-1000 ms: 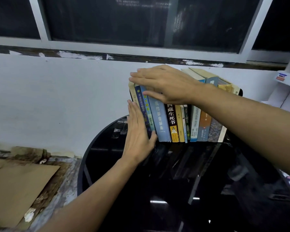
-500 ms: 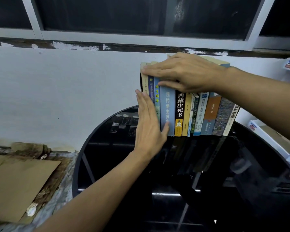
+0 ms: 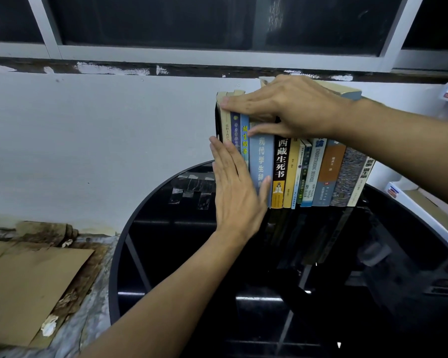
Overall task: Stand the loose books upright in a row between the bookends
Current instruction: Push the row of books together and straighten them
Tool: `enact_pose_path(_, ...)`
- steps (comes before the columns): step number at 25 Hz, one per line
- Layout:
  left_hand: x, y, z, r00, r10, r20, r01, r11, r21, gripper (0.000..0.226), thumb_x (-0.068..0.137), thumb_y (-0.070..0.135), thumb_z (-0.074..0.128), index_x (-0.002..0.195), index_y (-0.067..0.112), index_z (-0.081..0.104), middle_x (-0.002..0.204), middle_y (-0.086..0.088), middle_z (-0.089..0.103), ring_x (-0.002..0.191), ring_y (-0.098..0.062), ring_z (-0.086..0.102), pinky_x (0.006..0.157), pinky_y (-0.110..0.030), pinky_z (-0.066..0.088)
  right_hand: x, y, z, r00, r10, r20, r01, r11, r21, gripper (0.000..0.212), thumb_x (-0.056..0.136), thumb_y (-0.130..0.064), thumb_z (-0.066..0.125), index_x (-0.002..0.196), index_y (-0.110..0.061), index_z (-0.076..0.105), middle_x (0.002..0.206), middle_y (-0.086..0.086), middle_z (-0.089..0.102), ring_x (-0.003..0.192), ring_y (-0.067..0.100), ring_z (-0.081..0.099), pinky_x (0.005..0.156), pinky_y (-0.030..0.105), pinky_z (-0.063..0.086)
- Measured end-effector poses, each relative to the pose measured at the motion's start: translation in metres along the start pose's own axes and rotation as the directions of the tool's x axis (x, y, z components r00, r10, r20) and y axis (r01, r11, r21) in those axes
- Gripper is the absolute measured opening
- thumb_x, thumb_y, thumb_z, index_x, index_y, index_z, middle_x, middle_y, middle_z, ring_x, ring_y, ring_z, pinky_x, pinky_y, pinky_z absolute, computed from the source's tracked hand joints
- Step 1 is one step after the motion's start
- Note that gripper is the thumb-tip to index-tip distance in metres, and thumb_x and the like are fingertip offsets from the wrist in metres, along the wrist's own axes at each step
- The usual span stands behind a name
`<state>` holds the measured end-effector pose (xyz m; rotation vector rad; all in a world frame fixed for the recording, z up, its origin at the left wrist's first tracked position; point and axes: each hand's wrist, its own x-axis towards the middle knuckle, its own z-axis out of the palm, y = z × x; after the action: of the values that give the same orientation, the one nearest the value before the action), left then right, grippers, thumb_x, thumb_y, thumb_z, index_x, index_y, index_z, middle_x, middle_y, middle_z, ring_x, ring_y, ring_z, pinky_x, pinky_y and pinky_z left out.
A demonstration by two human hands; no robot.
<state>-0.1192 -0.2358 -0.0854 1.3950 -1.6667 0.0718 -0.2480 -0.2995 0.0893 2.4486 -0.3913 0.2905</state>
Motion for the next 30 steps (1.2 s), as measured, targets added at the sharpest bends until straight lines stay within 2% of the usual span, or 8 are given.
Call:
enact_pose_path(7, 0.002, 0.001, 0.006, 1.000, 0.010, -0.024, -0.008, 0.999, 0.054, 0.098, 0.102, 0.053, 0.043, 0.153, -0.006, -0.015, 0.160, -0.027, -0.026, 0.150, -0.034, -0.025, 0.126, -0.046, -0.002, -0.005, 0.001, 0.007, 0.999, 0.006, -0.040, -0.008, 0.999, -0.041, 0.061, 0.095, -0.057, 0.047, 0.152, -0.040, 0.037, 0.138, -0.028, 0.034, 0.115, 0.024, 0.066, 0.078, 0.049, 0.056)
enact_pose_path(11, 0.003, 0.002, 0.007, 0.999, 0.002, -0.033, 0.001, 0.997, 0.075, 0.098, 0.102, 0.053, 0.043, 0.153, -0.006, -0.015, 0.160, -0.027, -0.025, 0.150, -0.035, -0.024, 0.126, -0.048, 0.001, -0.003, 0.002, 0.004, 0.999, 0.038, 0.017, -0.037, 0.998, -0.048, 0.064, 0.094, -0.059, 0.048, 0.154, -0.042, 0.032, 0.141, -0.028, 0.034, 0.112, 0.026, 0.067, 0.079, 0.049, 0.056)
enact_pose_path(14, 0.000, 0.004, 0.005, 1.000, -0.011, -0.029, 0.012, 0.999, 0.046, 0.099, 0.102, 0.053, 0.044, 0.153, -0.004, -0.018, 0.159, -0.025, -0.028, 0.150, -0.033, -0.027, 0.126, -0.048, -0.002, -0.002, 0.003, -0.005, 0.995, 0.057, 0.078, -0.055, 0.998, -0.017, 0.070, 0.092, -0.054, 0.059, 0.155, -0.042, 0.030, 0.141, -0.031, 0.027, 0.111, 0.027, 0.067, 0.082, 0.044, 0.056)
enact_pose_path(18, -0.001, 0.010, 0.005, 0.998, -0.045, -0.039, 0.045, 0.999, 0.004, 0.101, 0.101, 0.056, 0.043, 0.153, -0.002, -0.021, 0.159, -0.023, -0.032, 0.149, -0.031, -0.030, 0.125, -0.046, -0.005, -0.002, 0.002, -0.008, 0.994, 0.082, 0.076, -0.082, 0.997, 0.004, 0.071, 0.091, -0.047, 0.067, 0.154, -0.040, 0.034, 0.139, -0.033, 0.025, 0.108, 0.024, 0.067, 0.080, 0.040, 0.053)
enact_pose_path(25, 0.003, 0.011, 0.011, 0.995, -0.054, -0.082, 0.057, 0.998, 0.041, 0.100, 0.101, 0.057, 0.043, 0.153, -0.003, -0.019, 0.157, -0.023, -0.032, 0.149, -0.033, -0.027, 0.124, -0.044, -0.007, -0.002, 0.005, -0.005, 0.995, 0.070, 0.069, -0.068, 0.997, -0.027, 0.072, 0.091, -0.052, 0.064, 0.154, -0.044, 0.030, 0.139, -0.033, 0.026, 0.113, 0.025, 0.066, 0.084, 0.045, 0.056)
enact_pose_path(30, 0.005, 0.011, 0.014, 0.994, -0.066, -0.085, 0.070, 0.997, 0.044, 0.101, 0.101, 0.058, 0.043, 0.153, -0.003, -0.018, 0.160, -0.024, -0.029, 0.150, -0.033, -0.026, 0.124, -0.044, -0.007, 0.000, 0.008, 0.000, 0.996, 0.056, 0.068, -0.054, 0.998, -0.033, 0.071, 0.089, -0.058, 0.054, 0.154, -0.047, 0.026, 0.141, -0.032, 0.028, 0.117, 0.026, 0.064, 0.086, 0.050, 0.055)
